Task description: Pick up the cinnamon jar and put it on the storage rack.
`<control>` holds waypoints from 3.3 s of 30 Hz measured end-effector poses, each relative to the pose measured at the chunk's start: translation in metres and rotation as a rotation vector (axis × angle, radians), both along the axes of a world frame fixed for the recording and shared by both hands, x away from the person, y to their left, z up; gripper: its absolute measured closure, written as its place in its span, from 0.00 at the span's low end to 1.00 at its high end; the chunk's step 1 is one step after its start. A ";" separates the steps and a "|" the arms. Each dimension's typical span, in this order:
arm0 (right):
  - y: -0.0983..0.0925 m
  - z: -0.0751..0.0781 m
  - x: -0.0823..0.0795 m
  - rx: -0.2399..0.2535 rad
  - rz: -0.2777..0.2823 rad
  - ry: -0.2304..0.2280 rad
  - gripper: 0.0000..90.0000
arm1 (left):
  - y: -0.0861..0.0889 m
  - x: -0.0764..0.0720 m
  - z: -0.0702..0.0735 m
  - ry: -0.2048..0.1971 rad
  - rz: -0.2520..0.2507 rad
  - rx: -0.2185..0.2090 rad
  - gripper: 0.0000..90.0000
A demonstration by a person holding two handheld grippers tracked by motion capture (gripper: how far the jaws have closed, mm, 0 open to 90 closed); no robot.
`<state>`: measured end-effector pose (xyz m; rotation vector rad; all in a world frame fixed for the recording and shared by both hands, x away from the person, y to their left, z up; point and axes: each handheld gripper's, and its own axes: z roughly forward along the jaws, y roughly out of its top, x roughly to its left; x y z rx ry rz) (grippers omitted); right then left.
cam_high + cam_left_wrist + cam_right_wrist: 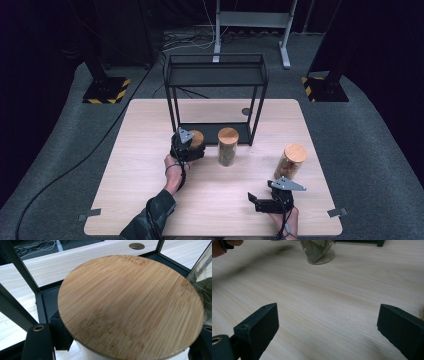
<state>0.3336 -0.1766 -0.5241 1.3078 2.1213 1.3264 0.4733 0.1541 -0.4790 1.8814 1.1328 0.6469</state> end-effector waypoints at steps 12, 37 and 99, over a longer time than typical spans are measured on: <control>0.000 0.000 0.000 0.000 0.001 -0.001 0.04 | -0.003 0.006 0.001 -0.002 0.002 0.008 0.28; 0.000 0.000 0.000 0.001 0.002 -0.001 0.04 | -0.011 0.023 0.003 -0.002 0.017 -0.010 0.28; -0.001 0.000 0.000 0.014 0.006 -0.003 0.04 | -0.015 0.083 -0.004 0.064 0.139 0.009 0.28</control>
